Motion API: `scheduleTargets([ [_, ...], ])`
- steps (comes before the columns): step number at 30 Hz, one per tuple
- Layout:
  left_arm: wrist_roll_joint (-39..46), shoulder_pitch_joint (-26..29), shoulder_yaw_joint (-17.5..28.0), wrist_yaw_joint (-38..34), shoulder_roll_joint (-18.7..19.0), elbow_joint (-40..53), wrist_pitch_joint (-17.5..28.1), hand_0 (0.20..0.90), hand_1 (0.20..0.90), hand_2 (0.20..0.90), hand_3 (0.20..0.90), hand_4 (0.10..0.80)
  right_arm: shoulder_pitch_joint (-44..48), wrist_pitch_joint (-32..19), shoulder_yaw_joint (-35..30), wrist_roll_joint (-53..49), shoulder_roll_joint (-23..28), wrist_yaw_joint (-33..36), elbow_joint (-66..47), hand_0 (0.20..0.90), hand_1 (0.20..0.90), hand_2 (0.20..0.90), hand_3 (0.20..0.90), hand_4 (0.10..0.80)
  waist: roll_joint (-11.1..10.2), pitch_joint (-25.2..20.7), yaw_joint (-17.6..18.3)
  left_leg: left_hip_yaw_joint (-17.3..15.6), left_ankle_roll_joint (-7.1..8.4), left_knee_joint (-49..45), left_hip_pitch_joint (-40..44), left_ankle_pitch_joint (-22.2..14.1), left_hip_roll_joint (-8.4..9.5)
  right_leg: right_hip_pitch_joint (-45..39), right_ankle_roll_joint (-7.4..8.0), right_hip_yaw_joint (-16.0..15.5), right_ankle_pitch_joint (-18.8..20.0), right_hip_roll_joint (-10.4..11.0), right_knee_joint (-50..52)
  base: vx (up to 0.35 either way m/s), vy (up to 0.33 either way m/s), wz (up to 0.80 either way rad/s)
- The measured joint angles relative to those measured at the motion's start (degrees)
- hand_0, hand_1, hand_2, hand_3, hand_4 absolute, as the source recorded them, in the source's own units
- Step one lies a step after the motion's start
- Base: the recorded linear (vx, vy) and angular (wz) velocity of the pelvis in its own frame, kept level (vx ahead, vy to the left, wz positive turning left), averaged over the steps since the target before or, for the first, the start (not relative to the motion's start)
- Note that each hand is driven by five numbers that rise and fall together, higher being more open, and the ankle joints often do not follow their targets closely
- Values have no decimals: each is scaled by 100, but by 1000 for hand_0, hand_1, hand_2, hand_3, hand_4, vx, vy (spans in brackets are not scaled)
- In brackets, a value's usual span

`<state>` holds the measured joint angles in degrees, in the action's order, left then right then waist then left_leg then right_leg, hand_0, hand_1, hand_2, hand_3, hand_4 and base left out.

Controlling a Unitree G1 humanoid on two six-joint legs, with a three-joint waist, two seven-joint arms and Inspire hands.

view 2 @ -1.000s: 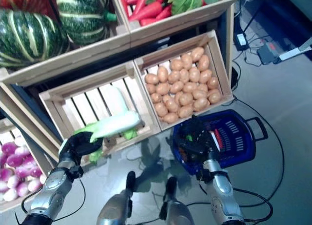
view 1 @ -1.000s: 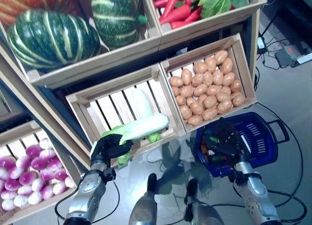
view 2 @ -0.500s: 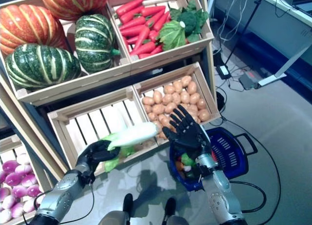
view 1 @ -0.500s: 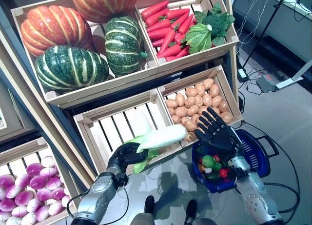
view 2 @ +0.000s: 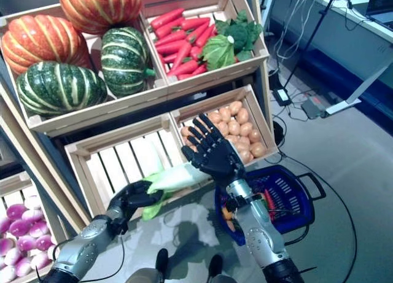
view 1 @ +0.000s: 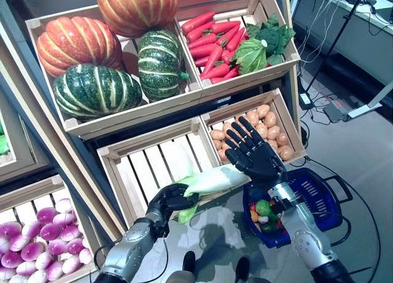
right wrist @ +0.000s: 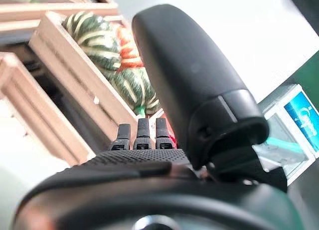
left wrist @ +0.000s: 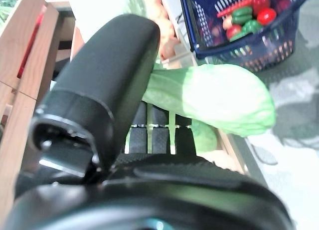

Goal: Put vegetables into the basket

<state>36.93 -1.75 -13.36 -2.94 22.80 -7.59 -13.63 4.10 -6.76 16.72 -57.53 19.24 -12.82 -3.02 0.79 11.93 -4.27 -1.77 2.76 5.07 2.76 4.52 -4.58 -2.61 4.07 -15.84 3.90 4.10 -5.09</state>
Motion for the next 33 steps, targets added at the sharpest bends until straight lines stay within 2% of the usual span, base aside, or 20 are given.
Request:
scheduleTargets([
  [8,336,3,-47,-32,-72,9,-2,300,300,300,300,400,8,-78,173,-585,-192,0,1,900,900,900,900,800,36,-219,1,2,-5,1,0,-5,1,-3,0,-5,-1,3,0,0,0,0],
  [17,823,2,-213,-220,-209,9,-2,300,300,300,300,400,7,-226,285,-603,-314,42,69,900,900,900,900,800,49,-330,3,1,-7,0,1,-5,5,-2,1,-3,-1,7,0,0,0,0],
  [23,830,2,-212,-230,-209,10,-2,300,300,300,300,400,8,-468,263,-637,-302,55,73,900,900,900,900,800,60,-343,2,2,-7,0,0,-5,5,-3,2,-5,-1,7,0,0,0,0],
  [33,834,0,-62,-198,-206,10,-59,300,300,300,300,400,8,-994,-346,-820,-296,164,29,900,900,900,900,800,61,-344,7,-2,-14,1,0,-10,5,4,5,1,-4,9,-1,0,0,0],
])
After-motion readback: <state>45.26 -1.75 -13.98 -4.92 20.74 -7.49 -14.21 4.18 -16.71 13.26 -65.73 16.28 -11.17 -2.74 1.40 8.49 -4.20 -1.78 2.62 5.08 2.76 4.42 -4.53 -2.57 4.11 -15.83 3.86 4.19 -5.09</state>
